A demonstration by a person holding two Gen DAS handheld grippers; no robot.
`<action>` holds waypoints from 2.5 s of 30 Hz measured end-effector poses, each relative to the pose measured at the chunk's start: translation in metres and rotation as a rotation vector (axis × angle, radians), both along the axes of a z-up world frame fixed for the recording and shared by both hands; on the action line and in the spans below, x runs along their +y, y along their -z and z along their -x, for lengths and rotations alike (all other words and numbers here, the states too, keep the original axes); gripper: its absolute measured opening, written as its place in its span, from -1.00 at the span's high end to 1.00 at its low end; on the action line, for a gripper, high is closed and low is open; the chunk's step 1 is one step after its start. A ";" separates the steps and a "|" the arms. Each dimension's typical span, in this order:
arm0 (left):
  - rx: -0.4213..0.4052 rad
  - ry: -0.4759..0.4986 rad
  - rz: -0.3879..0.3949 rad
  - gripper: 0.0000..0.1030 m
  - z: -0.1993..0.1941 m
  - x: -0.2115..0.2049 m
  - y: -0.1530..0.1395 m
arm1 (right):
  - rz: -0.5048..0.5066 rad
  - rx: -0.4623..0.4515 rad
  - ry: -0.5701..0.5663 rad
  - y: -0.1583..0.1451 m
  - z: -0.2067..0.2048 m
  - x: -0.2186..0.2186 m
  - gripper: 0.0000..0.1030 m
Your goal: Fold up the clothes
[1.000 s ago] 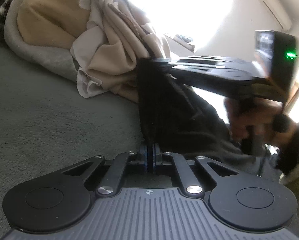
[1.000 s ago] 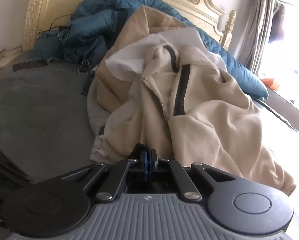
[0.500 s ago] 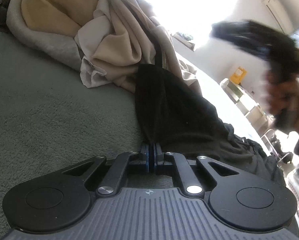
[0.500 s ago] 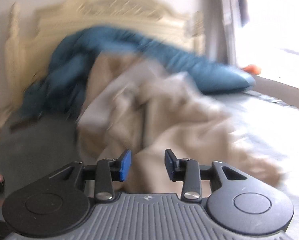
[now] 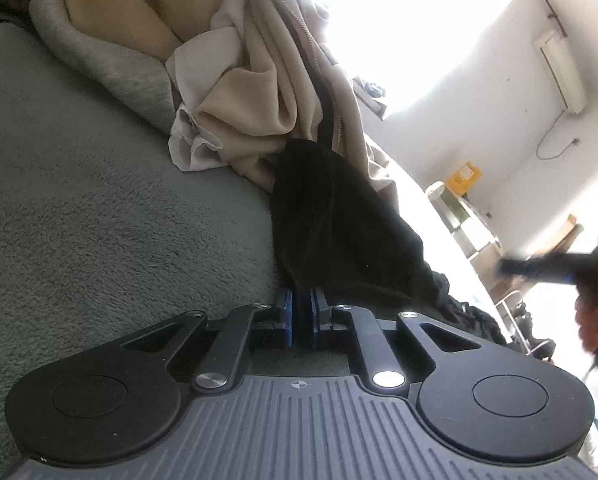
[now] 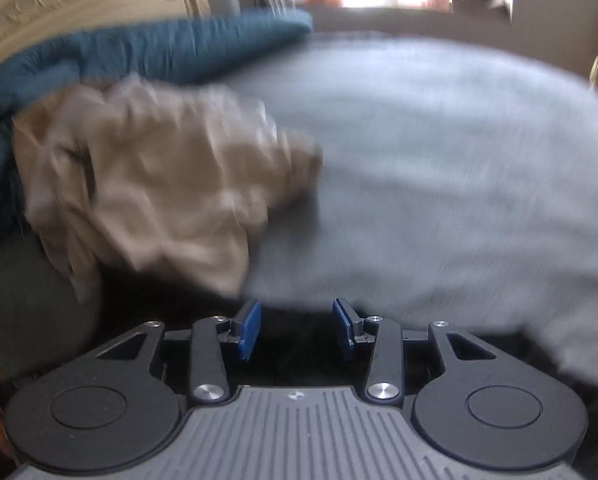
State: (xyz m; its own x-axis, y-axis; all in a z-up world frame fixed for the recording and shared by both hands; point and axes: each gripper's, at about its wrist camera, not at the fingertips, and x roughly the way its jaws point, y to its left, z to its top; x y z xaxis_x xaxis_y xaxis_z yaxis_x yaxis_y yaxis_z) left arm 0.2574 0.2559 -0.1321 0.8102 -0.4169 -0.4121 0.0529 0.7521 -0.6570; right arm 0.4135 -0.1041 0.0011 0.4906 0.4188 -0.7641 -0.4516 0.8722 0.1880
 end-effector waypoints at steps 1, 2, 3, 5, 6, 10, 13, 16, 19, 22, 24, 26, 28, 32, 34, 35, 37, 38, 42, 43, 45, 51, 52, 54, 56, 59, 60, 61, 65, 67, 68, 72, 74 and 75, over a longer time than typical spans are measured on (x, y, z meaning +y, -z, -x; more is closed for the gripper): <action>0.000 -0.001 0.007 0.83 -0.001 0.001 0.001 | 0.013 0.028 -0.017 0.016 -0.003 0.002 0.26; 0.000 -0.001 0.013 0.83 -0.001 0.001 0.002 | 0.028 0.053 -0.036 0.032 -0.007 0.004 0.28; 0.000 -0.002 0.018 0.83 -0.002 0.002 0.003 | 0.048 0.069 -0.054 0.046 -0.010 0.009 0.32; -0.003 -0.001 0.016 0.83 -0.002 0.002 0.004 | 0.109 0.078 -0.049 0.070 -0.017 0.012 0.42; -0.007 0.000 0.012 0.83 -0.002 0.001 0.004 | 0.137 0.074 -0.035 0.080 -0.023 0.014 0.43; -0.011 0.003 0.017 0.83 -0.003 0.003 0.005 | 0.094 -0.017 0.085 0.083 -0.053 0.005 0.43; -0.009 0.004 0.026 0.83 -0.004 0.004 0.006 | 0.041 -0.032 0.145 0.074 -0.059 -0.010 0.40; -0.009 0.005 0.030 0.83 -0.005 0.004 0.006 | -0.012 -0.047 0.126 0.051 -0.039 -0.028 0.39; -0.009 0.004 0.040 0.83 -0.005 0.005 0.006 | -0.011 -0.010 0.085 0.037 -0.018 -0.049 0.37; -0.019 0.000 0.076 0.83 -0.004 0.009 0.009 | 0.041 0.083 0.039 0.049 -0.013 -0.063 0.33; -0.028 -0.007 0.128 0.83 -0.004 0.014 0.012 | 0.090 0.108 0.073 0.066 -0.022 -0.067 0.33; -0.040 -0.013 0.202 0.83 -0.004 0.022 0.017 | 0.083 0.084 0.125 0.077 -0.037 -0.073 0.34; -0.055 -0.024 0.242 0.82 -0.002 0.027 0.017 | 0.027 0.015 0.200 0.070 -0.045 -0.086 0.35; -0.104 -0.087 0.190 0.45 0.008 0.025 0.003 | -0.030 -0.052 0.283 0.034 -0.035 -0.126 0.34; -0.150 -0.115 0.141 0.41 0.015 0.021 -0.010 | -0.033 -0.021 0.255 0.021 -0.023 -0.142 0.34; -0.179 -0.120 0.105 0.41 0.019 0.016 -0.019 | -0.024 -0.005 0.236 0.016 -0.017 -0.148 0.34; -0.220 -0.119 0.043 0.40 0.027 0.002 -0.036 | 0.009 0.020 0.201 0.018 -0.011 -0.149 0.34; -0.234 -0.116 0.017 0.37 0.031 -0.007 -0.044 | 0.026 0.043 0.183 0.025 -0.013 -0.144 0.34; -0.217 -0.037 -0.068 0.34 0.034 -0.058 -0.069 | 0.096 0.129 0.189 0.068 -0.035 -0.131 0.34; -0.195 -0.005 -0.079 0.34 0.028 -0.074 -0.073 | 0.067 0.111 0.218 0.070 -0.040 -0.134 0.35; -0.154 0.061 -0.101 0.34 0.017 -0.106 -0.079 | 0.004 0.068 0.275 0.070 -0.048 -0.142 0.35; -0.107 0.208 -0.188 0.34 -0.040 -0.192 -0.078 | -0.065 0.009 0.264 0.011 -0.013 -0.198 0.33; -0.099 0.221 -0.211 0.34 -0.048 -0.206 -0.076 | -0.047 0.020 0.249 0.007 -0.005 -0.207 0.33; -0.083 0.236 -0.254 0.34 -0.059 -0.229 -0.069 | -0.017 0.066 0.224 0.014 0.003 -0.218 0.33; -0.060 0.238 -0.279 0.34 -0.061 -0.239 -0.058 | -0.022 0.125 0.215 0.031 0.001 -0.225 0.33; -0.030 0.223 -0.327 0.34 -0.062 -0.243 -0.040 | -0.079 0.178 0.256 0.063 -0.015 -0.233 0.33; -0.025 0.218 -0.320 0.34 -0.062 -0.241 -0.038 | -0.116 0.180 0.279 0.069 -0.021 -0.239 0.34; -0.020 0.213 -0.312 0.34 -0.063 -0.238 -0.036 | -0.163 0.182 0.305 0.074 -0.026 -0.246 0.33; -0.016 0.202 -0.281 0.33 -0.065 -0.232 -0.028 | -0.365 0.114 0.422 0.043 -0.003 -0.298 0.04; -0.022 0.200 -0.265 0.33 -0.067 -0.231 -0.026 | -0.348 0.038 0.493 0.021 0.027 -0.328 -0.06; -0.023 0.199 -0.258 0.33 -0.067 -0.231 -0.025 | -0.313 0.014 0.535 0.013 0.042 -0.342 -0.14; -0.029 0.183 -0.272 0.33 -0.066 -0.235 -0.033 | -0.223 0.025 0.679 0.011 0.095 -0.380 -0.23; -0.043 0.180 -0.293 0.33 -0.062 -0.243 -0.043 | -0.229 0.073 0.714 0.024 0.109 -0.386 -0.23; -0.053 0.184 -0.299 0.33 -0.059 -0.249 -0.048 | -0.232 0.094 0.727 0.031 0.111 -0.386 -0.23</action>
State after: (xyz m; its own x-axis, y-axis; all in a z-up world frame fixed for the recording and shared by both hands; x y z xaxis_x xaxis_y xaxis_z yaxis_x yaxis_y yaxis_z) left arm 0.3163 0.0073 -0.0844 0.7560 -0.4254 -0.4974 0.2337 0.8853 -0.4020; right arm 0.3023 -0.4903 -0.0303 0.6410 0.1708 -0.7483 0.2470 0.8771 0.4119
